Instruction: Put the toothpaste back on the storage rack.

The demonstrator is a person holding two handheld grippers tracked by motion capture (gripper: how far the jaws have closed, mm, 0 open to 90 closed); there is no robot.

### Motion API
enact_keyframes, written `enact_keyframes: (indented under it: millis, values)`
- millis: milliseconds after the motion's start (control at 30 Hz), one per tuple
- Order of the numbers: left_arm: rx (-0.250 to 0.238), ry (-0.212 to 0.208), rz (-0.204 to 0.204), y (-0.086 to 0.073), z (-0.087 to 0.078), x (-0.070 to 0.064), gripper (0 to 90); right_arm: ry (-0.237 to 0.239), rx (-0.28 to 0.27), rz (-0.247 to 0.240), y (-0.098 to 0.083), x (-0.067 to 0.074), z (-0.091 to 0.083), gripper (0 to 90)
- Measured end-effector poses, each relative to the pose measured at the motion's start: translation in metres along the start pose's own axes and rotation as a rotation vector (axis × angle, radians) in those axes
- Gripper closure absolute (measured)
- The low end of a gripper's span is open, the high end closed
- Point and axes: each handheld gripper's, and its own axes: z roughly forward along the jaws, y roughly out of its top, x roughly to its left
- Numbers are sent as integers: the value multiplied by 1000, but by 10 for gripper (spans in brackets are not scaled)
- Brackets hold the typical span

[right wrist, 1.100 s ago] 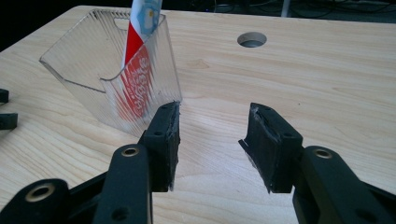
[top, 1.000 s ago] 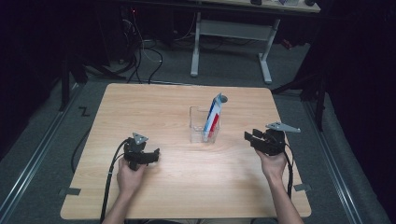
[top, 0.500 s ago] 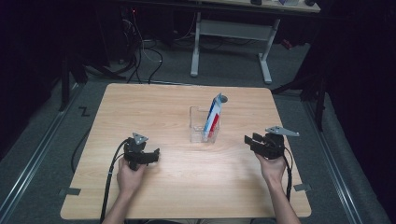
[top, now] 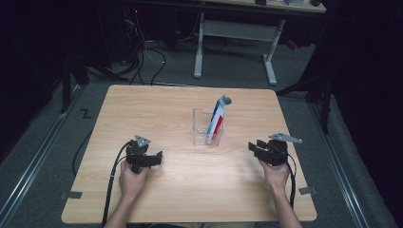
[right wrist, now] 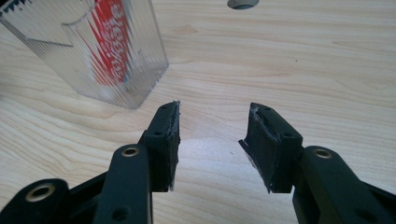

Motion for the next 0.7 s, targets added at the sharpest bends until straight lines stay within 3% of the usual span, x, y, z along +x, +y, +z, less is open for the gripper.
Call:
enact_keyframes:
  millis: [700]
  values:
    - [0,1,1,0,0,0,156,-32,45,1,-17,-2,19,546]
